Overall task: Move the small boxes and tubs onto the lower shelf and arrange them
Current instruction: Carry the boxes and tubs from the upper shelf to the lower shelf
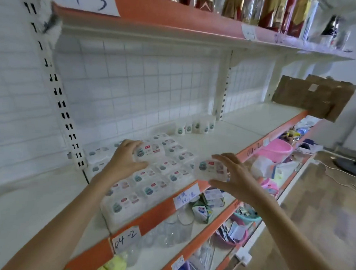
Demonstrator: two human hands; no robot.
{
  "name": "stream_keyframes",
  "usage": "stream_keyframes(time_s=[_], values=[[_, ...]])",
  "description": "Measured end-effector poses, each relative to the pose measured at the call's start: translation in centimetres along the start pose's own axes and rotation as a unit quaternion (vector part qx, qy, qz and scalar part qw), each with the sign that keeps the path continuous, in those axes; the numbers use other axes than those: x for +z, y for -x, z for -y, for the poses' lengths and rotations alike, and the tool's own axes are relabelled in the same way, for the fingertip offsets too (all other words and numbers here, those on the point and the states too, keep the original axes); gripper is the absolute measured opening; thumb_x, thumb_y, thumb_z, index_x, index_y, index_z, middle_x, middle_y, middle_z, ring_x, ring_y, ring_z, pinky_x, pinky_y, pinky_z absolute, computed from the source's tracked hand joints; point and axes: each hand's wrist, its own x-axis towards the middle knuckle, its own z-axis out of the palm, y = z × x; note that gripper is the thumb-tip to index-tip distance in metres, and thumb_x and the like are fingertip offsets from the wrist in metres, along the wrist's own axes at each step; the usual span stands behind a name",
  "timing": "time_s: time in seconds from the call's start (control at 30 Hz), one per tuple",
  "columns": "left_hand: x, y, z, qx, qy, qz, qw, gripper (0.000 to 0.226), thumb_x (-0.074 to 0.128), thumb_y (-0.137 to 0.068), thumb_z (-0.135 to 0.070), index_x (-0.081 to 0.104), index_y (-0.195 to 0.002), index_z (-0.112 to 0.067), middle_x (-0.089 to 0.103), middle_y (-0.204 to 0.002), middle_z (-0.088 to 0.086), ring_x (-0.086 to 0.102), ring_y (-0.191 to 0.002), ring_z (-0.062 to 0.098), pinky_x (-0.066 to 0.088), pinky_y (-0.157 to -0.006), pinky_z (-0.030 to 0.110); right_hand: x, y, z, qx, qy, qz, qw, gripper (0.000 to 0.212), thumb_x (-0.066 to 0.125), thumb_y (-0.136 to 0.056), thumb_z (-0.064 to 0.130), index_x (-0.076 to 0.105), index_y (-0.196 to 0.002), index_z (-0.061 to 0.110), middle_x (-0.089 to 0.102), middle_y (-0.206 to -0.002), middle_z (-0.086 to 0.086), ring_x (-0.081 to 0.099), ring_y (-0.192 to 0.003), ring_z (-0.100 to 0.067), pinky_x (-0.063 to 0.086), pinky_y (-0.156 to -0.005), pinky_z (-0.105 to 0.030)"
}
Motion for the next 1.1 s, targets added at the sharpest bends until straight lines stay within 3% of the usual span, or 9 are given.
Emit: stream_keyframes(time_s=[0.1, 0.2, 0.37, 0.47, 0.63, 0.8, 0.93, 1.1], values=[[0.4, -3.1, 0.7, -0.039, -0.010, 0.010, 0.999, 0.072, 0.073, -0.076, -0.026, 0.038, -0.138, -0.013, 0.037, -0.128, 0.003, 0.040, -0.116, 0.015, 0.036, -0.077, 0.012, 0.4, -5.5, -1.6, -0.025, -0.011, 0.024, 0.999, 0.070, 0.074, -0.076, 0.029, 0.041, -0.136, 0.016, 0.034, -0.133, -0.003, 0.038, -0.119, -0.017, 0.030, -0.096, -0.017], [1.5, -6.0, 1.4, -0.068, -0.034, 0.022, 0.997, 0.072, 0.072, -0.078, -0.026, 0.035, -0.139, -0.012, 0.035, -0.132, 0.003, 0.038, -0.121, 0.016, 0.031, -0.093, 0.018, 1.4, -11.2, -3.2, -0.051, -0.019, 0.050, 0.997, 0.071, 0.075, -0.075, 0.028, 0.042, -0.135, 0.013, 0.030, -0.131, -0.005, 0.038, -0.117, -0.017, 0.024, -0.089, -0.007], [3.9, -10.8, 2.2, -0.118, -0.073, 0.008, 0.990, 0.072, 0.071, -0.078, -0.033, 0.035, -0.138, -0.018, 0.032, -0.131, -0.003, 0.040, -0.117, 0.012, 0.034, -0.089, 0.022, 4.6, -20.5, -5.9, -0.110, -0.023, 0.117, 0.987, 0.071, 0.071, -0.078, 0.031, 0.037, -0.138, 0.015, 0.025, -0.133, -0.003, 0.036, -0.121, -0.019, 0.026, -0.090, -0.008], [5.0, -13.2, 3.0, -0.155, -0.088, -0.006, 0.984, 0.071, 0.069, -0.081, -0.035, 0.034, -0.140, -0.017, 0.033, -0.134, -0.002, 0.044, -0.116, 0.014, 0.036, -0.095, 0.024, 6.6, -25.3, -6.6, -0.141, -0.014, 0.149, 0.979, 0.070, 0.068, -0.080, 0.033, 0.033, -0.139, 0.016, 0.024, -0.134, -0.002, 0.036, -0.119, -0.018, 0.029, -0.091, -0.013], [5.9, -14.7, 4.4, -0.233, -0.231, -0.009, 0.944, 0.065, 0.062, -0.083, -0.041, 0.037, -0.138, -0.019, 0.040, -0.140, -0.001, 0.035, -0.130, 0.018, 0.024, -0.105, 0.031, 9.3, -30.4, -7.4, -0.206, -0.007, 0.208, 0.956, 0.071, 0.065, -0.082, 0.034, 0.030, -0.140, 0.015, 0.023, -0.136, -0.002, 0.038, -0.121, -0.019, 0.036, -0.098, -0.024], [6.8, -14.4, 4.8, -0.291, -0.251, -0.039, 0.922, 0.052, 0.059, -0.084, -0.037, 0.044, -0.132, -0.022, 0.033, -0.142, 0.002, 0.022, -0.135, 0.020, 0.017, -0.108, 0.032, 12.1, -33.3, -6.9, -0.279, 0.064, 0.201, 0.937, 0.067, 0.059, -0.085, 0.039, 0.027, -0.141, 0.018, 0.029, -0.139, -0.002, 0.030, -0.127, -0.022, 0.032, -0.104, -0.032], [7.5, -14.3, 4.6, -0.294, -0.261, -0.054, 0.918, 0.047, 0.056, -0.086, -0.035, 0.045, -0.129, -0.020, 0.042, -0.136, -0.002, 0.033, -0.129, 0.017, 0.023, -0.104, 0.030, 14.5, -33.9, -6.3, -0.271, 0.037, 0.207, 0.939, 0.053, 0.055, -0.089, 0.036, 0.034, -0.135, 0.020, 0.038, -0.138, 0.000, 0.035, -0.125, -0.022, 0.034, -0.102, -0.033], [7.7, -13.9, 4.7, -0.291, -0.220, -0.069, 0.929, 0.048, 0.056, -0.089, -0.027, 0.042, -0.135, -0.015, 0.042, -0.140, 0.000, 0.033, -0.130, 0.017, 0.025, -0.106, 0.027, 15.9, -33.5, -6.4, -0.229, -0.072, 0.199, 0.950, 0.046, 0.054, -0.089, 0.039, 0.045, -0.131, 0.020, 0.028, -0.140, -0.003, 0.035, -0.126, -0.021, 0.031, -0.101, -0.026]])
